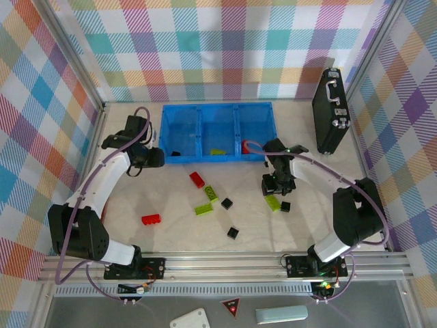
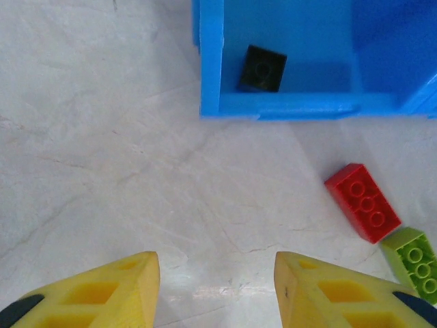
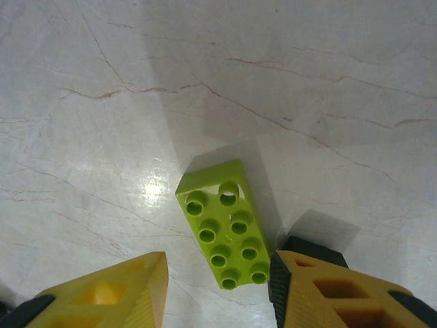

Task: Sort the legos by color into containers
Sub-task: Pick up the lego from the center of the table.

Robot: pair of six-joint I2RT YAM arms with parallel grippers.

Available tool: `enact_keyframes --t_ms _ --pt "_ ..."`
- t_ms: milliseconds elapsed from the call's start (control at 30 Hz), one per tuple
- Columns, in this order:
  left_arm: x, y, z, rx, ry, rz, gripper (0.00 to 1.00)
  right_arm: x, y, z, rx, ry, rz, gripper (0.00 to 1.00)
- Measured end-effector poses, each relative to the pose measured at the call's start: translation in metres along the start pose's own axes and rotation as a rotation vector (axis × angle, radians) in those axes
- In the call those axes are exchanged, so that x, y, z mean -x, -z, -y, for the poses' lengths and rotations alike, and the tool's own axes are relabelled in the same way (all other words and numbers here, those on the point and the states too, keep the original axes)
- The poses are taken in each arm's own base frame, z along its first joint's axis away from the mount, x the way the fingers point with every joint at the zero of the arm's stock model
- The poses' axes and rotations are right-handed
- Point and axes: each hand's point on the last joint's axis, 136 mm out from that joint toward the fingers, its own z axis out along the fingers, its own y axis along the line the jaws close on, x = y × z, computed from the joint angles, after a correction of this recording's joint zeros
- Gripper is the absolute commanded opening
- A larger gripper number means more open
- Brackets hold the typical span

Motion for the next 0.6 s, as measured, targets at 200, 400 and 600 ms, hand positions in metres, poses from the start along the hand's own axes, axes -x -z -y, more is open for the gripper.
enact_keyframes --t_ms 200,400,600 --pt "-0.015 -0.013 0.000 -0.019 -0.049 0.006 0.49 0.005 -0.007 -0.007 -0.032 0.070 -0.043 0.51" --pt "-0.006 -0.009 0.002 -0.025 -0.078 0.054 0.50 0.003 -0.020 -0.006 -0.081 0.129 -0.106 0.52" --pt "-0.003 -0.009 0.002 -0.026 -0.086 0.065 0.51 0.000 -0.028 -0.003 -0.114 0.155 -0.141 0.52"
